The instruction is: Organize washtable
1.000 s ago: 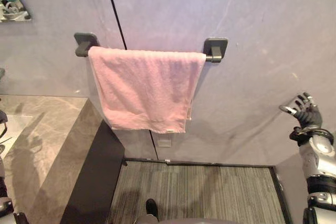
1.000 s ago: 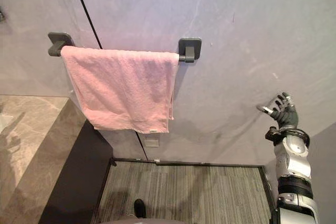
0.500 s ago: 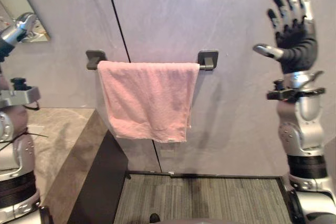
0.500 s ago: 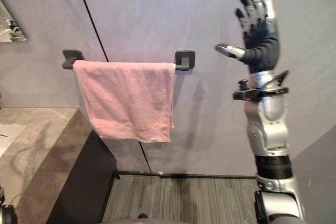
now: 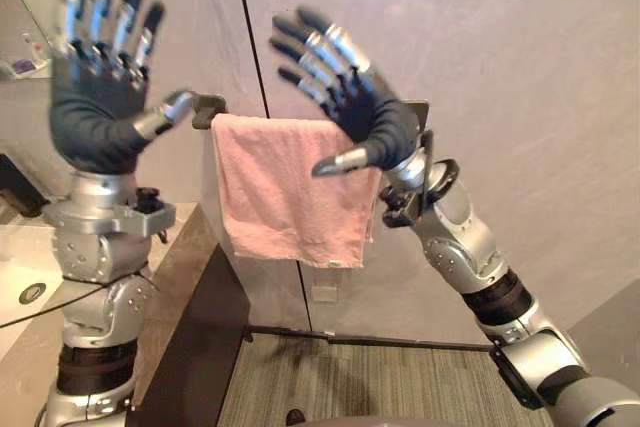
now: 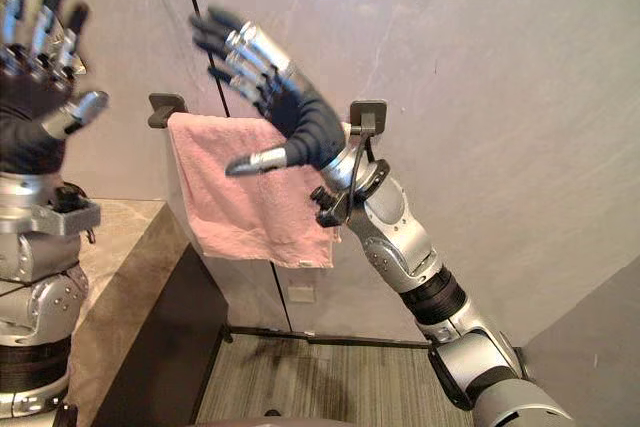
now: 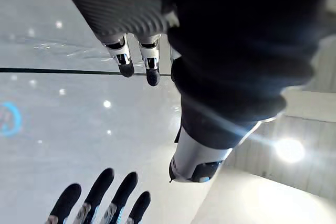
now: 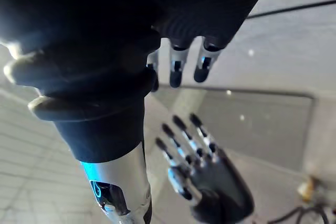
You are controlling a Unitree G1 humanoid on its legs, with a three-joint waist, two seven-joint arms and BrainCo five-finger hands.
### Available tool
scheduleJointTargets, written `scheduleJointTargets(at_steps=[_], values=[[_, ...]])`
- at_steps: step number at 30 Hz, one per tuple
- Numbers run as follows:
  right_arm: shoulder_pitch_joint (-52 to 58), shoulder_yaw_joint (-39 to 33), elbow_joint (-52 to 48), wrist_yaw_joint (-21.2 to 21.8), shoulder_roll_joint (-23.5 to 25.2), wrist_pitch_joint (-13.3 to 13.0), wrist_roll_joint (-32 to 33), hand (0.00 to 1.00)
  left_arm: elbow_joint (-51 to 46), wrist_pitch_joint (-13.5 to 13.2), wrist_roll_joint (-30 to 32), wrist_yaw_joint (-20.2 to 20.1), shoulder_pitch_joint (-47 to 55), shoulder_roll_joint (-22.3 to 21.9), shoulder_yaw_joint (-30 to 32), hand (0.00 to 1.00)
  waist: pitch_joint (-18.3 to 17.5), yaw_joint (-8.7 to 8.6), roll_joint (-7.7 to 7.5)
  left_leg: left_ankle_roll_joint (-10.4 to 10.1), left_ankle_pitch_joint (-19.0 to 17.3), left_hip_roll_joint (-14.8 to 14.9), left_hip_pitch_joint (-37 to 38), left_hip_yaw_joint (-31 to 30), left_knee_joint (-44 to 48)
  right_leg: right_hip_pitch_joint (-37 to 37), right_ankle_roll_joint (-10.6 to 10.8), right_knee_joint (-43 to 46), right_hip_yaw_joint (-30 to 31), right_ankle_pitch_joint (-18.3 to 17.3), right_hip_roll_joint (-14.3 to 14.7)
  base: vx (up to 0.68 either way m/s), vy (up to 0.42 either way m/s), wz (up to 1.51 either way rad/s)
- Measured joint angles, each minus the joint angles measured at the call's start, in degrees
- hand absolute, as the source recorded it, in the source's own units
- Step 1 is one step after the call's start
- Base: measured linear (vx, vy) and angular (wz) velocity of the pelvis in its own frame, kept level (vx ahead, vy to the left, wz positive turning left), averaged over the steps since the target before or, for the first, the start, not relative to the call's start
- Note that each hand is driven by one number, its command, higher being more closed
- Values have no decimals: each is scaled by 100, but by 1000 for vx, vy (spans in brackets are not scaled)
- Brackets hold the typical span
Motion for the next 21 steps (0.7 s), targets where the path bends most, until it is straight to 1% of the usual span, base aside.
scheduleJointTargets(at_steps=[1, 2, 3, 4, 5, 7, 8, 11, 13, 14, 17, 18, 20, 21], values=[[23, 103, 62, 54, -75, 8, 19, 0, 45, 3, -45, -38, 82, -16, -68, 0, 3, -2, -5, 0, 0, 0, -5, -5, 0, -1, -2, 0, -3, -2, 0, -5, -5, 5], [133, 259, 148, 159, -244, 69, 24, 0, 166, 68, -154, -147, 217, -85, -213, 0, 9, 2, -13, 0, 0, -4, -23, -27, 0, -6, 1, -1, -22, -5, 1, -1, -6, 7], [203, 317, 182, 199, -323, 111, 24, 0, 217, 112, -187, -181, 288, -116, -285, 0, 16, 4, -19, 0, 0, -7, -35, -39, 0, -10, 4, -1, -34, -8, 1, 1, -6, 12], [388, 355, 230, 285, -443, 173, 26, 0, 344, 171, -281, -303, 399, -154, -452, 0, 48, 9, -38, 3, 3, -14, -56, -68, 0, -12, 12, 0, -65, -15, 1, 2, -8, 9], [567, 386, 337, 308, -506, 220, 27, 0, 436, 242, -330, -402, 553, -153, -595, 0, 65, 11, -59, 3, 3, -16, -83, -71, 0, -36, 13, -1, -73, -18, 0, 2, -7, 7], [762, 458, 456, 330, -594, 235, 28, 0, 580, 353, -331, -562, 728, -147, -763, 0, 87, 7, -76, 8, 7, -15, -166, -68, 0, -124, 14, 6, -67, -16, 1, 0, 0, 0], [805, 484, 555, 367, -641, 249, 28, 0, 698, 429, -332, -675, 731, -146, -890, 0, 185, 7, -78, 15, 13, -15, -177, -69, 1, -137, 18, 11, -66, -12, 1, 0, 0, 0], [874, 530, 610, 416, -609, 296, 26, 0, 860, 605, -351, -886, 731, -143, -1162, 0, 323, 8, -84, 37, 29, -12, -278, -51, 2, -264, 51, 18, -26, 15, 0, 7, -4, -7], [876, 655, 627, 416, -599, 311, 26, 0, 868, 617, -450, -949, 730, -143, -1333, 0, 345, 13, -82, 42, 32, 2, -403, -21, 3, -415, 42, 32, 8, 26, 6, 28, -13, -12], [876, 754, 706, 418, -568, 316, 26, 0, 911, 620, -468, -1013, 724, -142, -1419, 0, 356, 10, -80, 104, 81, 5, -477, -5, 4, -506, 40, 58, 21, 32, 7, 39, -16, -10], [859, 833, 1000, 401, -373, 333, 25, 0, 1105, 673, -563, -1032, 654, -142, -1579, 0, 452, 9, -77, 104, 81, 5, -552, 50, 19, -629, 38, 96, 65, 30, 3, 44, -7, -11], [823, 848, 1064, 389, -313, 334, 25, 0, 1226, 718, -580, -1030, 522, -142, -1657, 0, 539, 15, -66, 105, 82, 7, -619, 82, 31, -727, 38, 115, 116, 30, 10, 17, 1, -14], [724, 902, 1153, 379, -238, 334, 23, 0, 1358, 737, -586, -1019, 403, -142, -1724, 0, 559, 20, -45, 111, 89, 14, -719, 84, 32, -834, 37, 136, 129, 31, 14, 5, 6, -9], [532, 917, 1332, 287, -162, 335, 18, 0, 1570, 748, -622, -1015, 198, -141, -1770, 0, 630, 4, -16, 108, 105, 22, -829, 94, 35, -978, 32, 188, 149, 29, 13, 1, 12, -5]])
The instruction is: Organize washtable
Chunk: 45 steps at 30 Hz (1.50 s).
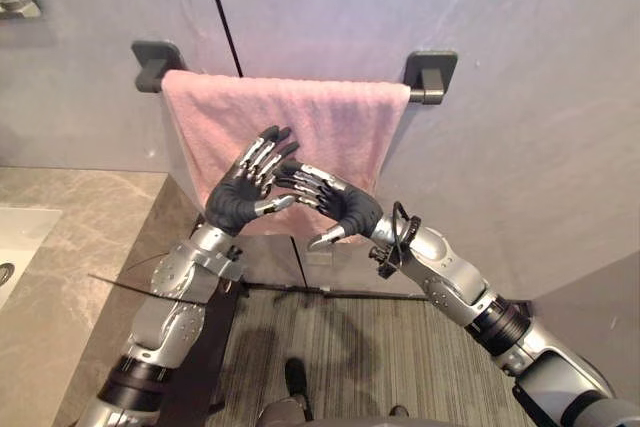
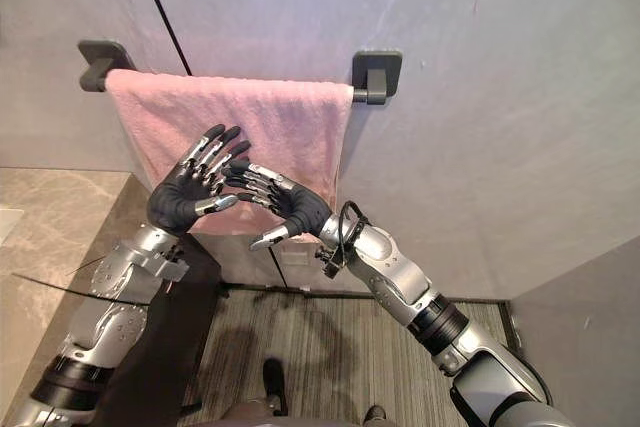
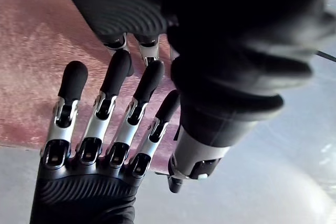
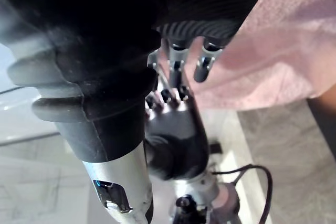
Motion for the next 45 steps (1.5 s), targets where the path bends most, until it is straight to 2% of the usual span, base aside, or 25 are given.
scheduleJointTargets(at_steps=[4, 12, 14, 16, 19, 21, 23, 25, 26, 27, 28, 29, 31, 33, 34, 35, 38, 39, 41, 44, 45], values=[[-315, -78, 281, -144, 103, -23, 2, 0, 227, 14, -110, 32, -407, 0, -39, 0, 110, -8, 33, -3, 39, 1, -235, -19, 0, -243, -3, 50, -8, 0, -3, 0, 4, -1], [-711, -430, 1399, -532, 265, 4, -14, 0, 1198, 48, -160, 144, -1198, 4, -507, 0, 310, 47, 61, 19, 72, 5, -442, -26, 5, -394, -5, 68, 0, 1, -32, 16, 12, 3], [-814, -767, 1948, -552, 484, 35, 0, 0, 1789, 63, -156, 311, -1771, -9, -630, 0, 349, 61, 82, 20, 98, 6, -442, -16, 6, -422, -7, 105, 22, 0, -37, -30, 28, -4], [-853, -865, 2115, -638, 613, 87, 32, 0, 1989, 60, -152, 512, -1978, -35, -631, 0, 409, 18, 103, 21, 100, 12, -442, -7, 5, -440, -9, 125, 38, 0, -33, -57, 35, -5], [-969, -1042, 2487, -701, 818, 111, 103, 0, 2443, -41, -150, 558, -2245, -319, -631, 0, 507, 33, 134, 28, 105, 42, -452, 11, 1, -513, -25, 191, 75, 11, -20, -70, 31, -7], [-1099, -1251, 2759, -857, 1104, 118, 107, 0, 2861, -147, -18, 745, -2432, -678, -615, 0, 527, 57, 137, 65, 133, 101, -528, 85, -2, -652, -59, 266, 153, 46, -6, -112, 37, -15], [-1230, -1360, 2894, -1004, 1236, 140, 107, 0, 3076, -133, 110, 933, -2502, -814, -591, 0, 608, 55, 139, 63, 128, 111, -528, 159, -21, -732, -64, 262, 206, 103, -5, -118, 50, -23], [-1295, -1504, 3027, -1028, 1240, 165, 107, 0, 3031, -84, 275, 1012, -2339, -823, -271, 0, 696, 65, 151, 41, 110, 107, -540, 181, -30, -746, -54, 262, 270, 170, -13, -114, 54, -22], [-1048, -1836, 2847, -1035, 1213, 195, 112, 0, 2567, -9, 302, 999, -1795, -805, 347, 0, 701, 20, 146, 42, 104, 99, -541, 232, -30, -775, -39, 260, 326, 190, -36, -33, 36, -13], [-841, -1993, 2645, -1043, 1154, 191, 114, 0, 2283, -3, 240, 938, -1446, -790, 661, 0, 702, 4, 146, 46, 95, 90, -541, 241, -30, -779, -40, 249, 334, 189, -46, 3, 38, -9], [-288, -2335, 2210, -1067, 952, 128, 117, 0, 1867, -13, 119, 858, -817, -760, 1141, 0, 702, 38, 146, 44, 74, 78, -540, 247, -28, -770, -40, 204, 333, 188, -57, 36, 30, 1], [162, -2692, 2071, -1068, 805, 79, 110, 0, 1767, -30, 37, 811, -459, -716, 1411, 0, 702, 160, 146, 45, 69, 75, -539, 242, -25, -774, -37, 171, 321, 185, -56, 32, 25, 6], [638, -3106, 2103, -1132, 652, 92, 99, 0, 1772, -25, 43, 742, -78, -684, 1670, 0, 705, 274, 151, 42, 70, 74, -538, 227, -1, -761, -40, 134, 321, 184, -48, 37, 12, 6], [832, -3262, 2102, -1139, 641, 89, 77, 0, 1777, -23, 61, 736, 50, -707, 1690, 0, 705, 285, 151, 41, 71, 74, -534, 245, 0, -755, -39, 123, 327, 190, -49, 76, 2, -12], [1311, -3814, 2102, -1145, 765, 83, -82, 0, 2113, -41, 81, 742, 64, -1051, 1909, 0, 705, 256, 149, 50, 79, 78, -436, 376, 3, -718, -2, 94, 420, 232, -55, 121, -9, -33], [1434, -4023, 2111, -1203, 847, 71, -90, 0, 2362, -54, 121, 763, 61, -1139, 1906, 0, 704, 249, 148, 52, 79, 82, -360, 440, 3, -642, -2, 91, 474, 232, -58, 159, -18, -36], [1641, -4115, 2114, -1377, 887, 32, -104, 0, 2639, -48, 389, 955, 96, -1338, 1911, 0, 696, 38, 134, 31, 63, 110, -215, 476, 4, -525, -2, 9, 499, 235, -28, 64, -25, -8], [1719, -4186, 2099, -1364, 891, 37, -105, 0, 2633, -28, 464, 970, 134, -1336, 1969, 0, 681, 18, 129, -3, 38, 115, -196, 475, 2, -496, -3, -8, 499, 233, -19, 36, -23, -7], [2220, -5015, 2075, -1325, 919, 34, -90, 0, 2420, -6, 470, 977, 464, -1336, 2718, 0, 597, -12, 83, -78, -78, 109, -80, 491, -26, -334, 5, -108, 534, 207, -13, 71, -21, -8], [2874, -6146, 2262, -1534, 959, -52, -52, 0, 2322, -55, 459, 1001, 865, -1338, 3281, 0, 541, -19, 83, -47, -125, 68, 54, 487, -28, -141, 28, -189, 486, 174, -34, 103, -22, 4], [3059, -6380, 2393, -1644, 975, -88, -61, 0, 2322, -39, 471, 999, 1106, -1374, 3283, 0, 503, -18, 79, -44, -127, 52, 107, 489, -11, -85, 33, -192, 475, 171, -46, 127, -21, 5]])
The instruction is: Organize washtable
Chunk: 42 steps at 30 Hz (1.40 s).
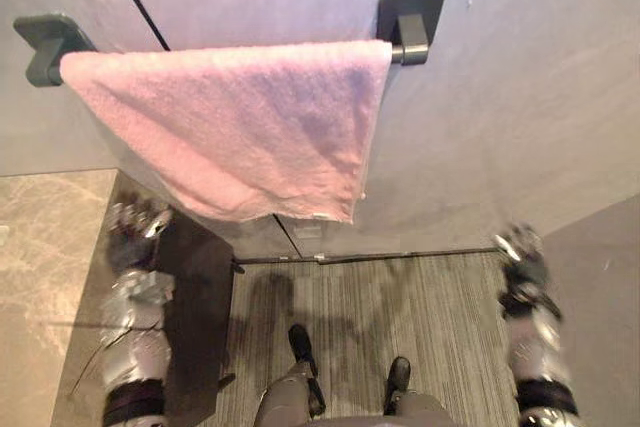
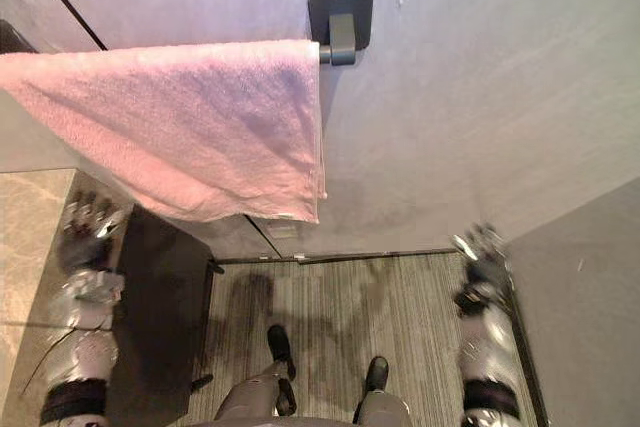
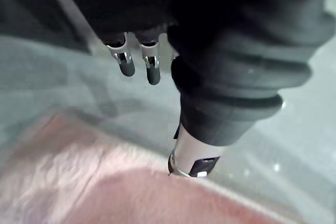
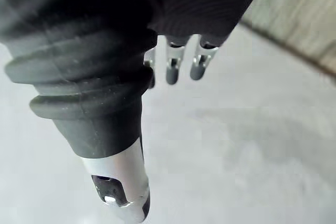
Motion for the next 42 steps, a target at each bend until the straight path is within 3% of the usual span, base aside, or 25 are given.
scheduleJointTargets(at_steps=[2, 6, 11, 14, 19, 26, 30, 34, 35, 36, 37, 38, 39, 40, 41, 42], values=[[120, -137, 76, -84, 73, -16, -3, 0, 4, 30, 33, 0, 178, -120, -52, 0, -44, -2, 1, 0, 0, -27, 54, -1, 9, 59, 12, -2, -18, -8, -9, 87, -15, 0], [365, -242, 234, -270, 641, -46, 177, 0, 226, 71, 54, 8, 482, -934, -215, 0, -315, 1, -1, -20, -11, 37, 315, 139, -22, 312, 12, -37, -59, -16, 10, 1, -13, -3], [721, -178, 592, -459, 1096, -50, 172, 0, 1165, 84, 10, 167, 793, -1662, -365, 0, -591, 10, -33, -92, -213, 93, 624, 439, -24, 514, -16, -72, -11, -126, 16, -64, 10, -12], [912, -219, 1119, -523, 1254, -40, 155, 0, 1882, 126, 9, 258, 847, -1810, -394, 0, -648, 4, -109, -86, -217, 55, 738, 487, -24, 585, 3, 19, -94, -208, -29, -12, 21, 0], [1112, -515, 2221, -526, 1522, 82, -192, 0, 3467, 162, 247, 271, 889, -1956, -217, 0, -688, 11, -221, -29, -280, -3, 868, 568, -25, 676, 39, 58, -156, -250, -105, 25, 19, -5], [1274, -571, 2847, -490, 1589, 320, -1153, 0, 4580, 443, 1936, 576, 1022, -1981, 872, 0, -734, 9, -279, -49, -366, -98, 994, 595, -26, 772, 14, 111, -147, -297, -202, 78, 0, -1], [1253, -129, 2838, -464, 1453, 442, -1882, 0, 4595, 547, 2381, 659, 1021, -1908, 823, 0, -688, 28, -357, -100, -433, -100, 1162, 715, -26, 768, -74, 316, -42, -353, -273, 56, 9, -16], [1133, 368, 2733, -474, 1339, 470, -2119, 0, 4589, 534, 2668, 667, 886, -1657, 194, 0, -615, 20, -374, -113, -542, 52, 1053, 898, -25, 327, -110, 843, 339, -396, -203, -13, 0, -37], [1140, 464, 2662, -475, 1339, 468, -2149, 0, 4573, 536, 2732, 671, 789, -1589, 65, 0, -620, 22, -395, -110, -543, 106, 940, 903, -24, 40, -112, 1156, 477, -383, -192, -31, -4, -17], [1105, 523, 2634, -472, 1285, 467, -2152, 0, 4566, 535, 2752, 690, 671, -1593, 79, 0, -631, 23, -307, -27, -472, 263, 823, 888, -25, -257, -195, 1661, 688, -485, -121, 0, 0, 0], [1087, 553, 2625, -471, 1270, 464, -2148, 0, 4554, 530, 2752, 708, 615, -1592, 80, 0, -581, -6, -313, -3, -455, 303, 769, 879, -23, -498, -257, 2372, 760, -709, -164, 0, -52, 36], [1104, 601, 2680, -484, 1338, 453, -2156, 0, 4490, 523, 2690, 747, 535, -1574, 35, 0, -573, -18, -557, 65, -407, 265, 743, 744, -20, -735, -161, 3967, 817, -950, -419, 22, -106, 69], [1104, 613, 2815, -480, 1360, 450, -2210, 0, 4479, 525, 2686, 741, 516, -1469, -110, 0, -604, -16, -703, 124, -350, 211, 729, 565, -17, -641, -136, 4396, 831, -877, -555, 42, -145, 84], [1105, 619, 2930, -481, 1356, 458, -2257, 0, 4480, 521, 2687, 736, 521, -1402, -196, 0, -650, -11, -797, 129, -294, 157, 733, 485, 9, -537, -120, 4463, 852, -746, -658, 124, -196, 70], [1051, 689, 3069, -484, 1356, 467, -2386, 0, 4492, 529, 2628, 742, 498, -1347, -241, 0, -681, 25, -879, 2, -156, 58, 700, 391, 33, -413, 54, 4286, 913, -806, -658, 132, -200, 66], [921, 789, 3112, -492, 1261, 481, -2614, 0, 4493, 531, 2474, 759, 497, -1398, -292, 0, -662, 20, -832, -32, -104, 125, 604, 227, 215, -205, 70, 4079, 942, -899, -532, 131, -272, 68]])
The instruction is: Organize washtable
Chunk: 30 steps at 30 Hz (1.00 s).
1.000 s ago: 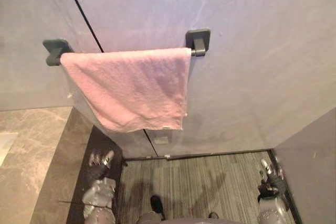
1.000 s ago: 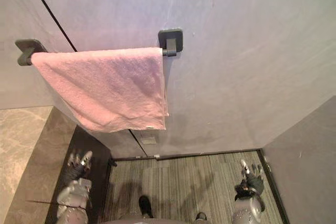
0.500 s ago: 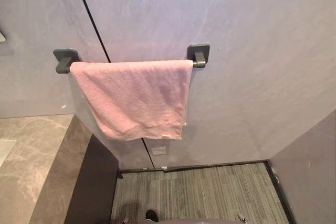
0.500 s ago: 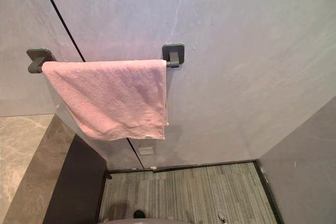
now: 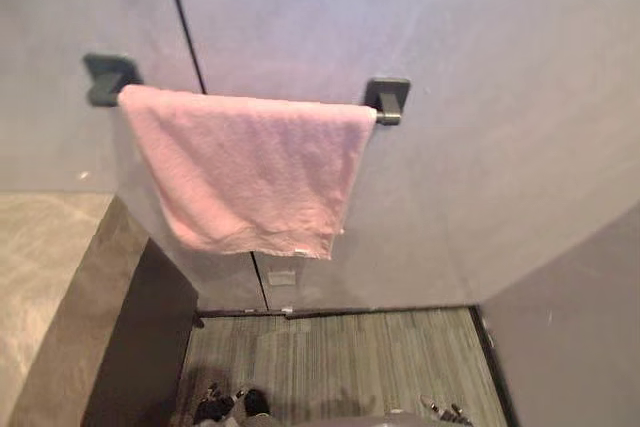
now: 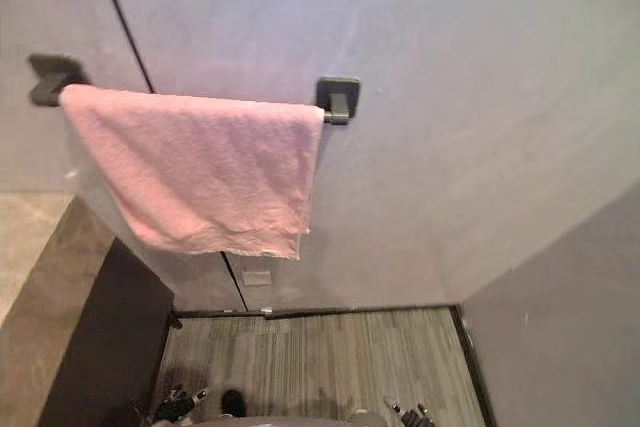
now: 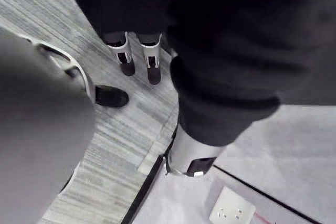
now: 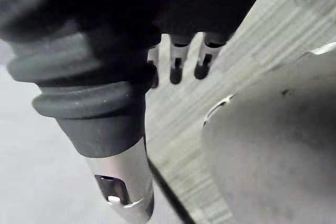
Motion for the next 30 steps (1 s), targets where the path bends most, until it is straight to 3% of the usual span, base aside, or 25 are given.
scheduleJointTargets(at_steps=[2, 3, 4, 6, 8, 9, 10, 11, 12, 13, 14, 15, 18, 19, 20, 21, 22, 23, 24, 26, 27, 28, 29, 30], values=[[-146, 260, 10, -10, -208, -1, -267, 0, -9, 4, -130, 6, -17, -33, -249, 0, 97, 2, 338, 0, 4, 244, -201, -187, 374, 252, 33, -386, 130, -154, 233, 24, -269, 35], [-379, 579, 23, 6, -243, -2, -373, 0, -11, -14, -242, -6, -19, -11, -382, 0, 77, 15, 277, -4, 2, 291, -491, -229, 738, 513, 52, -1153, 158, -488, 258, -16, -236, -2], [-495, 708, 24, 7, -243, 0, -378, 0, -22, -29, -281, -11, -46, 21, -450, 0, 72, 23, 226, -7, 0, 319, -625, -240, 884, 681, 50, -1576, 144, -591, 320, -64, -329, -18], [-946, 1014, 14, -7, -301, -45, -443, 0, -13, -24, -408, -20, -167, 79, -706, 0, 296, 114, 455, -44, -29, 674, -937, -258, 1300, 1177, 23, -2792, 169, -579, 761, -187, -364, -27], [-1043, 1164, 48, -2, -392, -66, -575, 0, -15, -25, -415, -32, -256, 52, -779, 0, 588, 125, 617, -45, -29, 979, -917, -352, 1499, 1615, -64, -3251, 106, -528, 1071, -263, -281, 22], [-948, 1161, 115, -12, -499, -53, -789, 0, -9, -12, -537, -43, -229, 12, -897, 0, 665, 125, 761, -276, 171, 1137, -784, -456, 1359, 1801, -82, -3257, -91, -523, 1326, -211, -192, 59], [-890, 1161, 154, -13, -553, -51, -847, 0, -12, -10, -580, -46, -204, 3, -942, 0, 666, 116, 796, -325, 326, 1155, -726, -466, 1227, 1842, -111, -3208, -164, -539, 1400, -244, -203, 73], [-823, 1158, 207, -12, -624, -17, -951, 0, -14, -8, -699, -78, -181, 11, -989, 0, 676, 117, 802, -309, 690, 1129, -647, -487, 960, 1834, -183, -3082, -236, -580, 1466, -221, -152, 74], [-743, 1150, 202, -10, -698, -7, -1039, 0, -23, -12, -874, -158, -156, 35, -1004, 0, 684, 96, 739, -422, 1298, 1014, -673, -587, 545, 1687, -219, -2964, -435, -582, 1468, -203, -145, 72], [-712, 1135, 200, -10, -678, -13, -1045, 0, -63, -10, -983, -191, -161, 51, -960, 0, 713, 76, 668, -510, 1226, 1000, -762, -599, 703, 1654, -299, -2948, -538, -609, 1434, -151, -148, 59], [-717, 1107, 198, -16, -713, -9, -1047, 0, -161, -6, -1125, -254, -156, 77, -897, 0, 777, 135, 598, -477, 487, 932, -995, -575, 1542, 1527, -590, -2899, -710, -659, 1394, -92, -134, 35], [-637, 1097, 198, 4, -778, -6, -1063, 0, -172, -7, -1182, -270, -160, 105, -883, 0, 801, 148, 557, -183, -470, 911, -1180, -517, 2640, 1392, -826, -2834, -904, -776, 1316, -103, -126, 28], [-373, 991, 155, 45, -772, -5, -1392, 0, -157, 0, -1157, -271, -160, 144, -859, 0, 804, 106, 518, 172, -1526, 1035, -1176, -57, 4302, 1314, -843, -2781, -1291, -776, 1249, -113, -49, 39], [-288, 953, 157, 46, -772, 3, -1483, 0, -157, 0, -1118, -269, -160, 142, -858, 0, 805, 104, 522, 207, -1657, 1107, -1134, 66, 4604, 1301, -844, -2740, -1416, -778, 1247, -50, -37, 72], [-186, 813, 93, 100, -836, 42, -1611, 0, -137, 9, -954, -258, -160, 106, -846, 0, 803, 61, 634, 226, -1834, 1352, -1127, 346, 4816, 1216, -879, -2511, -1869, -800, 1333, -32, -40, 114], [-136, 824, 68, 132, -857, 116, -1657, 0, -170, 48, -812, -272, -135, 149, -863, 0, 791, -44, 709, 271, -1808, 981, -1164, 453, 4064, 969, -1061, -2306, -2120, -820, 1348, -38, -42, 147], [-110, 814, 73, 144, -857, 135, -1660, 0, -164, 51, -730, -275, -155, 154, -840, 0, 743, -146, 597, 175, -1683, 523, -983, 225, 3174, 886, -1198, -2740, -2119, -885, 1380, -104, -42, 202], [-59, 694, 174, 156, -773, 120, -1636, 0, -130, 65, -613, -267, -291, 117, -511, 0, 724, -318, 291, 644, -2208, 451, -817, 613, 3797, 917, -1064, -3521, -2371, -333, 1279, -144, -80, 198], [-58, 608, 199, 128, -756, 153, -1501, 0, 51, 126, -612, -198, -254, 97, -267, 0, 738, -264, 385, 450, -2312, 784, -356, 990, 4356, 975, -1133, -3442, -2728, -246, 1312, -128, -71, 186], [54, 351, 204, 137, -710, 150, -1389, 0, 173, 169, -613, -165, -187, 81, -205, 0, 691, -356, 469, 228, -2054, 961, 357, 1035, 3998, 967, -1265, -3146, -3211, -332, 1196, -31, 0, 171], [146, 112, 204, 129, -698, 147, -1353, 0, 197, 173, -613, -141, -173, 38, -233, 0, 674, -379, 500, 229, -1562, 1021, 762, 860, 3458, 896, -1417, -2613, -3557, -443, 920, -39, 130, 249], [237, -35, 182, 132, -746, 124, -1301, 0, 205, 186, -614, -144, -195, -133, -328, 0, 663, -460, 654, 273, -749, 1017, 1025, 581, 2689, 357, -1659, -1187, -3887, -791, 368, -81, 172, 224], [236, -74, 187, 125, -787, 91, -1271, 0, 242, 187, -614, -146, -202, -197, -338, 0, 563, -482, 706, 11, -890, 1039, 997, 405, 2435, 56, -1591, -1046, -3899, -939, 293, -139, 176, 195], [110, -40, 202, 126, -800, 55, -1272, 0, 259, 224, -617, -149, -228, -122, -352, 0, 556, -553, 885, -556, -1450, 1252, 882, 474, 2683, -8, -1103, -2579, -3869, -96, 607, -249, 175, 153]])
